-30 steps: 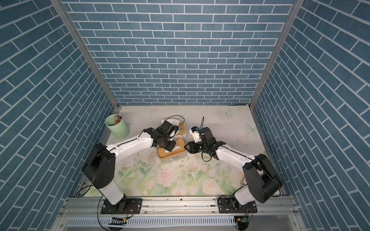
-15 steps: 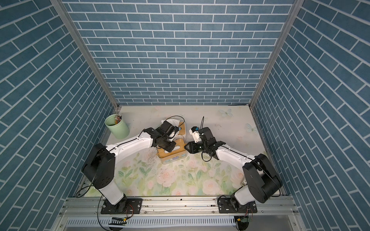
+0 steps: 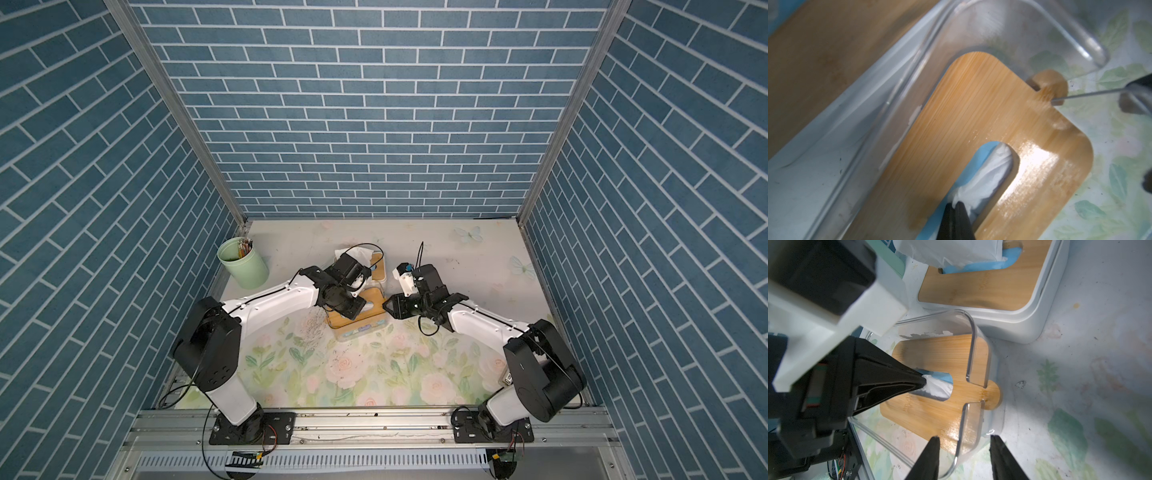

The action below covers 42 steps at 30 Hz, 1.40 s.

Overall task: Put the tissue paper into the tissue box
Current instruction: Pull the paper towel from the tissue box.

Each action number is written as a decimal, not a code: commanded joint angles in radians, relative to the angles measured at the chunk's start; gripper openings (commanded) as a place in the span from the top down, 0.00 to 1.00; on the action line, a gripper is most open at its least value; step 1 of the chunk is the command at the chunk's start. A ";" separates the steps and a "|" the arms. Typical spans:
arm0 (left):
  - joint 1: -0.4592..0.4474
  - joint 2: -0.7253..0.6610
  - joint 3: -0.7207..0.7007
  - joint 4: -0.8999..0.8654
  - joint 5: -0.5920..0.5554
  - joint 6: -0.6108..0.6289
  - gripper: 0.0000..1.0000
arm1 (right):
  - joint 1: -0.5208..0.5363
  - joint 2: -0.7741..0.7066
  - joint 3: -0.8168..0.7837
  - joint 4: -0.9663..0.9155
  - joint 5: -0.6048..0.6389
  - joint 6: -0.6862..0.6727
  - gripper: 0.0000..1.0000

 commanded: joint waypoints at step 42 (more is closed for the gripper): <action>0.082 -0.064 -0.020 0.141 0.026 -0.071 0.85 | -0.001 0.036 0.024 -0.156 0.085 -0.106 0.68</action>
